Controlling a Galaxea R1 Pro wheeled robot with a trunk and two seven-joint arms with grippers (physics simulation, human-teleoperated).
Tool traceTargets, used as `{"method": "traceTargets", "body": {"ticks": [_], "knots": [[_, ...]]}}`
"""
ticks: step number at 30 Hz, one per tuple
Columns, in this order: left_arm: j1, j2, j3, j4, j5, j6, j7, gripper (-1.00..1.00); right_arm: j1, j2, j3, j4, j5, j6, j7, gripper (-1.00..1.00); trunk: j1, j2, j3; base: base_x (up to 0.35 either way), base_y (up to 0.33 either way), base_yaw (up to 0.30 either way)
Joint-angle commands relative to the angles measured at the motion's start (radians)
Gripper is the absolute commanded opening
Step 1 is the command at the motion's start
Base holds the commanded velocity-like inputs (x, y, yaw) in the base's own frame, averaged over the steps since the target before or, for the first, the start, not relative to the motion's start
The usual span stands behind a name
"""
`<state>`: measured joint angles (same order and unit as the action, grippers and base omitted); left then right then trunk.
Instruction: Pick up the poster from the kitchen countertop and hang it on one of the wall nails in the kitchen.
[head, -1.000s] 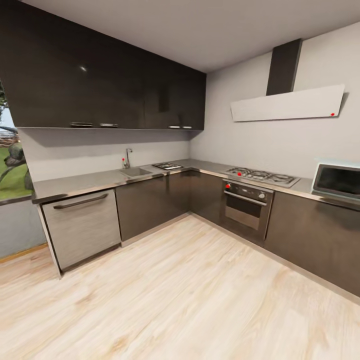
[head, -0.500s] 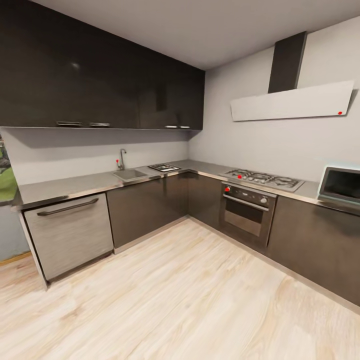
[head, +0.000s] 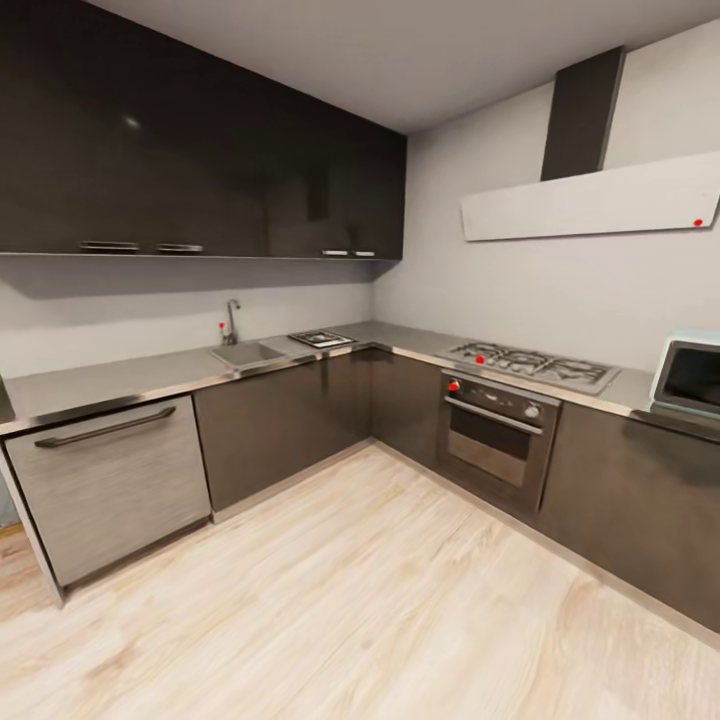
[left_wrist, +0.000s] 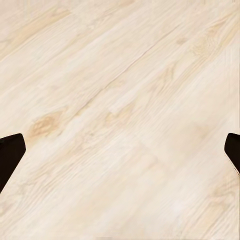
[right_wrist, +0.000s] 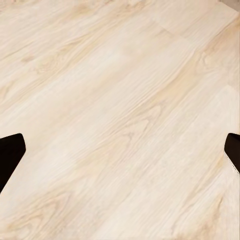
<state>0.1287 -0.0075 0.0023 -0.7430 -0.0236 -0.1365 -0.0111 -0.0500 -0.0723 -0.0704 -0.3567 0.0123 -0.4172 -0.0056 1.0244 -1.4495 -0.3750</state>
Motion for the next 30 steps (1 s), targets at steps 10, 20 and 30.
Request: {"method": "traceTargets", "body": {"ticks": [10,20,30], "knots": [[0.0,0.0,0.001,-0.001,-0.002,-0.002,-0.001,1.0,-0.001,0.0,-0.002,0.001,0.001,-0.003,-0.001,1.0,0.001,0.0,-0.001,0.317,-0.106,0.0],[0.0,0.0,0.001,-0.001,-0.002,-0.002,-0.001,1.0,-0.001,0.0,-0.002,0.001,0.001,-0.003,-0.001,1.0,0.001,0.0,-0.001,0.317,-0.106,0.0],[0.0,0.0,0.001,-0.001,-0.002,-0.002,-0.001,1.0,-0.001,0.0,-0.002,0.002,0.001,-0.003,-0.001,1.0,0.001,0.0,-0.001,0.317,-0.106,0.0]]}}
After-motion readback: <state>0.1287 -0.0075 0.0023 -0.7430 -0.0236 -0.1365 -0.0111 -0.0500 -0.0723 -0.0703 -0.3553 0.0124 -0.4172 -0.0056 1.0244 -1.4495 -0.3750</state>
